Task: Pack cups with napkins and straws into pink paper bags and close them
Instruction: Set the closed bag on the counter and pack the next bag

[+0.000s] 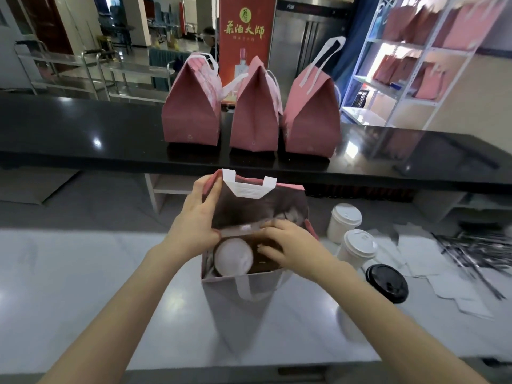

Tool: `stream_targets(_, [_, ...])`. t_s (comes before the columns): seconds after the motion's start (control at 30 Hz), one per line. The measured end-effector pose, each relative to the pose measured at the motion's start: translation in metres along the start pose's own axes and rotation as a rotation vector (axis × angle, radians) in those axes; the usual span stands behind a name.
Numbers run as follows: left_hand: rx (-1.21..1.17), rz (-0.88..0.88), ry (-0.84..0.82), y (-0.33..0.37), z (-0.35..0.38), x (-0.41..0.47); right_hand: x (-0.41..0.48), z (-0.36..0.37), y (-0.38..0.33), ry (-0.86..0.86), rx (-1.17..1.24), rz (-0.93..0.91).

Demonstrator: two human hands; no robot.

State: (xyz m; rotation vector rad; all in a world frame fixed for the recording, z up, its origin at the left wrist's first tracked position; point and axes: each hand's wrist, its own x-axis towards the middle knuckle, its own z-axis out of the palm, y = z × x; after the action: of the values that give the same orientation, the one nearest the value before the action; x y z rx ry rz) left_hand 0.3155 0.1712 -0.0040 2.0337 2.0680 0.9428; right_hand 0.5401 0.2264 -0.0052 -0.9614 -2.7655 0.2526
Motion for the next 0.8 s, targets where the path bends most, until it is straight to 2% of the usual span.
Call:
stream_targets(0.1, [0.022,-0.013,0.029,0.011,0.011,-0.009,-0.051,-0.024,0.028,0.243,0.073,0.075])
stream_targets(0.17, [0.051,-0.024,0.052,0.018,0.018,-0.014,-0.081,-0.033,0.055,0.341,0.077,0.188])
stream_targets(0.23, [0.089,-0.049,0.068,0.027,0.024,-0.017,-0.108,-0.036,0.088,0.268,0.019,0.348])
stream_targets(0.3, [0.104,-0.087,0.076,0.035,0.029,-0.02,-0.131,-0.034,0.119,0.052,-0.067,0.486])
stream_targets(0.37, [0.103,-0.108,0.086,0.044,0.033,-0.023,-0.152,-0.028,0.143,-0.145,-0.117,0.554])
stream_targets(0.43, [0.117,-0.128,0.102,0.053,0.037,-0.027,-0.167,-0.02,0.159,-0.246,-0.11,0.565])
stream_targets(0.5, [0.137,-0.155,0.121,0.062,0.042,-0.031,-0.175,-0.014,0.17,-0.274,-0.089,0.553])
stream_targets(0.8, [0.193,-0.218,0.198,0.097,0.058,-0.049,-0.18,-0.009,0.198,-0.206,-0.087,0.379])
